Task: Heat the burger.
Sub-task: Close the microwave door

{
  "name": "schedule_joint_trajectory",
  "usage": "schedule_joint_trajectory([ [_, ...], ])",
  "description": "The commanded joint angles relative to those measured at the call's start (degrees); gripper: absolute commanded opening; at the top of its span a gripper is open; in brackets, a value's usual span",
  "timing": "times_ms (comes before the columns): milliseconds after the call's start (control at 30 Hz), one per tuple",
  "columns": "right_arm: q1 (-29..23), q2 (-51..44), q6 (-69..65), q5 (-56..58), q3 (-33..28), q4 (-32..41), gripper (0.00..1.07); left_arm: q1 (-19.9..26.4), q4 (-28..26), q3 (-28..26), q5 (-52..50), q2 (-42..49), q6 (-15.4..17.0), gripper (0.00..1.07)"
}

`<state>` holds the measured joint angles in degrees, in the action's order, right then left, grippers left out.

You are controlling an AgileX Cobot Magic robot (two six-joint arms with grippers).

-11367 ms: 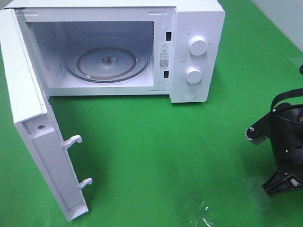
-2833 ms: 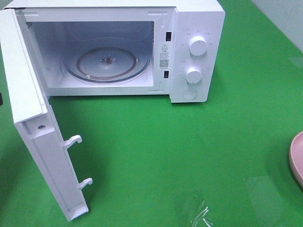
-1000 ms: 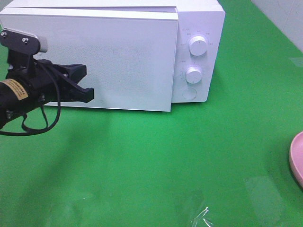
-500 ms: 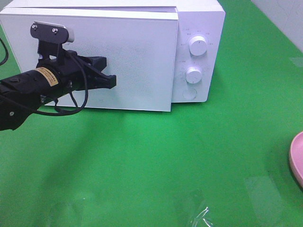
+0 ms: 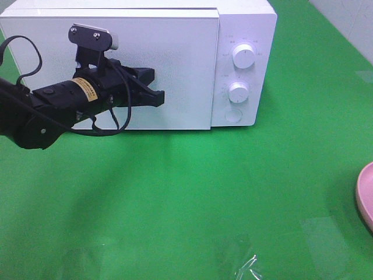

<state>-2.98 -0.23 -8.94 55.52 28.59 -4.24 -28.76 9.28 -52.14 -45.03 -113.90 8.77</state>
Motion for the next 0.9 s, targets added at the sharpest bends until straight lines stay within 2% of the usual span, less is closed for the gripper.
schedule_joint_trajectory([
  [33,0.46,-1.55,0.69,-0.46,-0.11,0.11,0.76,0.74,-4.93,-3.15,-1.43,-0.52,0.57,0.00],
  [67,0.46,-1.55,0.69,-0.46,-0.11,0.11,0.76,0.74,-4.98,-5.10,-0.52,-1.20,0.46,0.00],
  [200,0.46,-1.55,0.63,-0.46,-0.11,0.11,0.76,0.86,-5.04,-6.76,-0.29,-1.95,0.46,0.00],
  [500,0.46,-1.55,0.63,-0.46,-0.11,0.11,0.76,0.74,-4.01,-6.07,2.06,-1.32,0.57,0.00],
  [600,0.46,-1.55,0.69,-0.46,-0.11,0.11,0.76,-0.23,-3.61,-3.55,2.52,0.52,0.34,0.00],
  [633,0.46,-1.55,0.69,-0.46,-0.11,0.11,0.76,-0.80,-3.72,-0.63,2.52,2.35,0.29,0.00],
  [667,0.46,-1.55,0.69,-0.46,-0.11,0.11,0.76,-0.80,-3.72,-0.63,2.52,2.35,0.29,0.00],
  [700,0.46,-1.55,0.69,-0.46,-0.11,0.11,0.76,-1.26,-3.72,2.64,2.52,4.13,0.29,0.00],
  [800,0.46,-1.55,0.69,-0.46,-0.11,0.11,0.76,-1.72,-3.78,5.61,2.58,5.90,0.00,0.00],
  [833,0.46,-1.55,0.69,-0.46,-0.11,0.11,0.76,-2.01,-3.78,8.59,2.92,7.85,-0.06,0.08],
  [867,0.46,-1.55,0.69,-0.46,-0.11,0.11,0.76,-2.01,-3.78,8.59,2.92,7.85,-0.06,0.08],
  [900,0.46,-1.55,0.69,-0.46,-0.11,0.11,0.76,-2.01,-3.72,11.34,5.16,9.91,-0.06,0.25],
])
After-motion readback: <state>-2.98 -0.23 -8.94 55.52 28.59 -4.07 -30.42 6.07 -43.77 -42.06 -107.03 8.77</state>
